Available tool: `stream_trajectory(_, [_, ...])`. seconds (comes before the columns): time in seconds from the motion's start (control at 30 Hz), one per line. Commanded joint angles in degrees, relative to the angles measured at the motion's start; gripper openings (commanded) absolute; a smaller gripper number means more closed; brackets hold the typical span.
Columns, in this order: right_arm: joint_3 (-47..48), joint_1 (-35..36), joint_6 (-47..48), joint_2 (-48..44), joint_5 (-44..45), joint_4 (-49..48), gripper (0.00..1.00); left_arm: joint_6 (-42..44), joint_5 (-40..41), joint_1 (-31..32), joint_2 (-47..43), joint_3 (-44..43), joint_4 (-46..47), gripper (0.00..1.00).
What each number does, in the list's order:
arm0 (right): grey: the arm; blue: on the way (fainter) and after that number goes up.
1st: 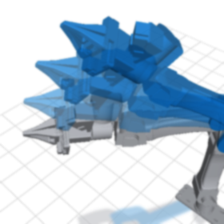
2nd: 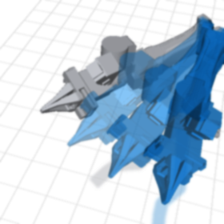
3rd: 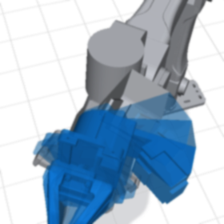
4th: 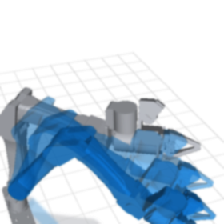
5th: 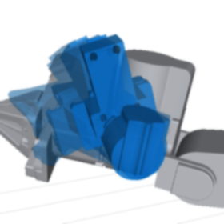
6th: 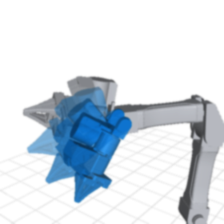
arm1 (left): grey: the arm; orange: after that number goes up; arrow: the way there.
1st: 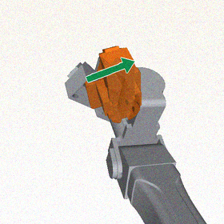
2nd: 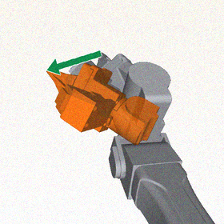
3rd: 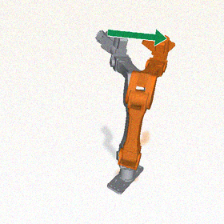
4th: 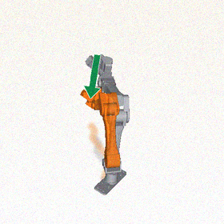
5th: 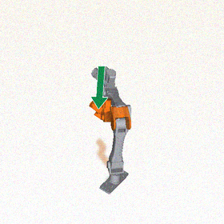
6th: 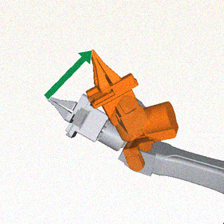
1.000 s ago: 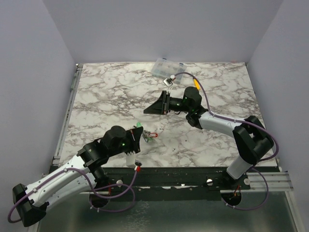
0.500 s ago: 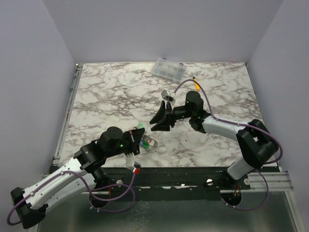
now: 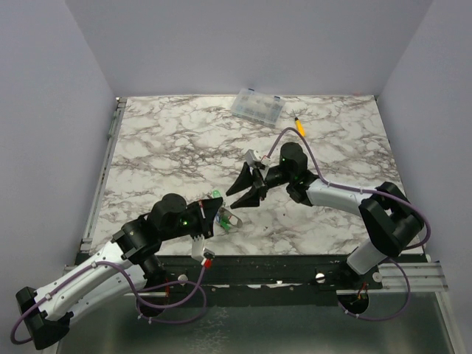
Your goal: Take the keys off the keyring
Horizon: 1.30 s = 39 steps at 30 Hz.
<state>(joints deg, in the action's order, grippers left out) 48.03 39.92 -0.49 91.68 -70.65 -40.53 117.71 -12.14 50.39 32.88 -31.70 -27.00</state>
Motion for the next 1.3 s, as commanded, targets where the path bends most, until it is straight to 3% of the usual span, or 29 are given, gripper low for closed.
stream_trajectory(0.0, [-0.1, 1.9, 2.5, 2.4, -1.5, -2.0, 0.51, 0.5, -3.3, 0.2, -0.8, -1.4, 2.2, 0.00])
stream_trajectory(0.27, [-0.9, 2.6, 2.5, 4.1, -0.9, -3.0, 0.45, 0.0, -3.2, 0.2, -1.6, -1.6, 2.3, 0.00])
stream_trajectory(0.6, [-1.2, 2.6, -0.8, 3.3, 1.3, -4.1, 0.01, -1.0, -2.3, 0.2, -2.1, -0.9, 2.2, 0.00])
stream_trajectory(0.87, [-2.5, 2.5, -13.2, 3.1, 2.2, -13.4, 0.01, -1.6, -1.4, 0.2, -3.9, 0.7, 1.2, 0.00])
stream_trajectory(1.27, [-3.7, 1.0, -22.1, 3.8, 2.4, -22.6, 0.01, -0.2, -2.6, 0.2, -7.7, 3.5, -2.4, 0.00])
